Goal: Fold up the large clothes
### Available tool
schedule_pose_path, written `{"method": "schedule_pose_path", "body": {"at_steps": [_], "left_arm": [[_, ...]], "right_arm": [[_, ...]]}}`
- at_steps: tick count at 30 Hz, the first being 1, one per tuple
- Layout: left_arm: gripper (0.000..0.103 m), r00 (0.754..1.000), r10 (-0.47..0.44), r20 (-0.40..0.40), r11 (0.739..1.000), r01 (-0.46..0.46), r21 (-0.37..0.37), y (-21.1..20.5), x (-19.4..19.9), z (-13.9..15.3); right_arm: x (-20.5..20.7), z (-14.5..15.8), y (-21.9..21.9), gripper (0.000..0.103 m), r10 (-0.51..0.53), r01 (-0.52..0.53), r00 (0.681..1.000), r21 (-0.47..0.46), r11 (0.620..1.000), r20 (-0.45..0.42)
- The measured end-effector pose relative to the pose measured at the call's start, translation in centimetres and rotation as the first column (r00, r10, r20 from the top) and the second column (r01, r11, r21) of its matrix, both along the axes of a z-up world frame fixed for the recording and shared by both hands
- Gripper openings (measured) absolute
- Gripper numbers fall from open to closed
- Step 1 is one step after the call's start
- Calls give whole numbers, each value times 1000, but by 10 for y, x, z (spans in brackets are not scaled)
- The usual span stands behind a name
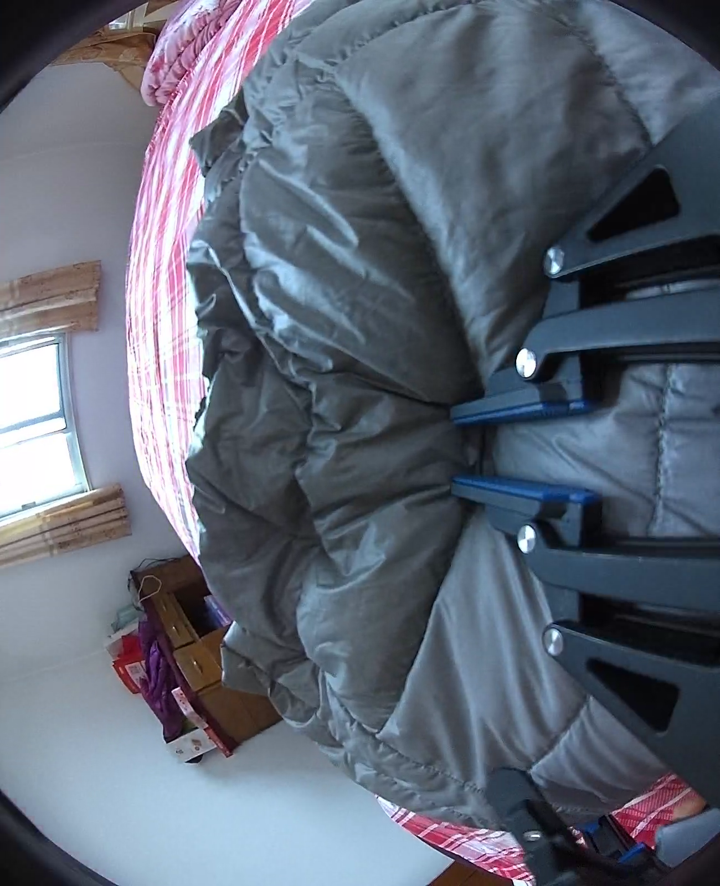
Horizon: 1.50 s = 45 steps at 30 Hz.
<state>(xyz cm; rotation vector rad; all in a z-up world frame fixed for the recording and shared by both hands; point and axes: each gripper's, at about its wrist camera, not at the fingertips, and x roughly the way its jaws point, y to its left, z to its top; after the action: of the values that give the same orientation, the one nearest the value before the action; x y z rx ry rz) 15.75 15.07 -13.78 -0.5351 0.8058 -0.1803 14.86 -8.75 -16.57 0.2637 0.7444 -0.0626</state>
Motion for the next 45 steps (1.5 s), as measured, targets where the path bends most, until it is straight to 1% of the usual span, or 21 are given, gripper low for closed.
{"method": "schedule_pose_path", "body": {"at_steps": [3, 5, 6, 7, 10, 16, 17, 19, 23, 25, 26, 27, 29, 30, 31, 34, 35, 37, 39, 42, 45], "left_arm": [[100, 999, -47, 25, 996, 48, -73, -4, 9, -1], [99, 986, -133, 100, 975, 149, -166, -7, 12, 3], [93, 980, -157, 125, 969, 178, -174, -10, 13, 6], [75, 972, -183, 146, 966, 206, -158, -15, 14, 12], [49, 945, -263, 196, 960, 276, -44, -34, 12, 33], [31, 853, -445, 274, 895, 420, 149, -92, 3, 80], [30, 823, -488, 292, 873, 452, 184, -106, -3, 91], [30, 782, -544, 305, 838, 489, 242, -124, -10, 101], [30, 646, -695, 315, 712, 557, 427, -176, -40, 114], [30, 596, -738, 316, 668, 578, 468, -189, -51, 116], [30, 561, -763, 321, 643, 606, 469, -198, -57, 120], [30, 543, -779, 314, 624, 617, 480, -205, -60, 119], [30, 486, -829, 278, 554, 638, 536, -227, -72, 113], [30, 472, -840, 267, 535, 645, 545, -232, -74, 108], [30, 450, -860, 242, 504, 668, 547, -243, -78, 100], [30, 406, -894, 191, 441, 718, 538, -267, -86, 81], [30, 384, -909, 162, 407, 734, 544, -278, -91, 70], [30, 362, -924, 124, 365, 737, 569, -292, -103, 56], [30, 349, -932, 93, 335, 741, 582, -301, -111, 44], [30, 352, -934, 63, 323, 754, 572, -311, -119, 30], [30, 337, -940, 50, 295, 735, 611, -316, -130, 19]], "right_arm": [[2, -1, 0, 20, 1, -1, 1000, 3, 1000, 2], [2, -2, 0, 20, 3, -3, 1000, 10, 1000, 2], [1, -2, 0, 20, 4, -4, 1000, 15, 1000, 3], [0, -3, -2, 20, 5, -5, 1000, 30, 1000, 5], [-2, -5, -14, 20, 12, -13, 1000, 89, 996, 13], [-9, -9, -29, 19, 8, -13, 1000, 215, 977, 26], [-11, -10, -31, 19, 8, -14, 1000, 235, 972, 26], [-13, -11, -36, 19, 15, -21, 1000, 277, 961, 23], [-17, -8, -53, 19, 62, -61, 998, 388, 919, 9], [-23, -3, -67, 19, 80, -76, 997, 445, 893, 10], [-32, 3, -76, 19, 84, -87, 996, 459, 884, 26], [-43, 10, -87, 19, 75, -87, 996, 449, 889, 46], [-68, 20, -111, 19, 43, -65, 997, 416, 907, 64], [-78, 22, -122, 19, 26, -50, 997, 407, 912, 66], [-94, 25, -140, 19, -3, -23, 998, 392, 920, 67], [-136, 30, -181, 19, -86, 55, 994, 357, 933, 72], [-149, 31, -193, 24, -123, 92, 990, 346, 934, 68], [-171, 30, -217, 27, -189, 160, 980, 332, 930, 58], [-186, 28, -234, 27, -237, 212, 971, 322, 923, 39], [-195, 29, -257, 36, -283, 262, 959, 362, 894, 5], [-185, 39, -269, 83, -291, 259, 957, 446, 856, 2]]}}
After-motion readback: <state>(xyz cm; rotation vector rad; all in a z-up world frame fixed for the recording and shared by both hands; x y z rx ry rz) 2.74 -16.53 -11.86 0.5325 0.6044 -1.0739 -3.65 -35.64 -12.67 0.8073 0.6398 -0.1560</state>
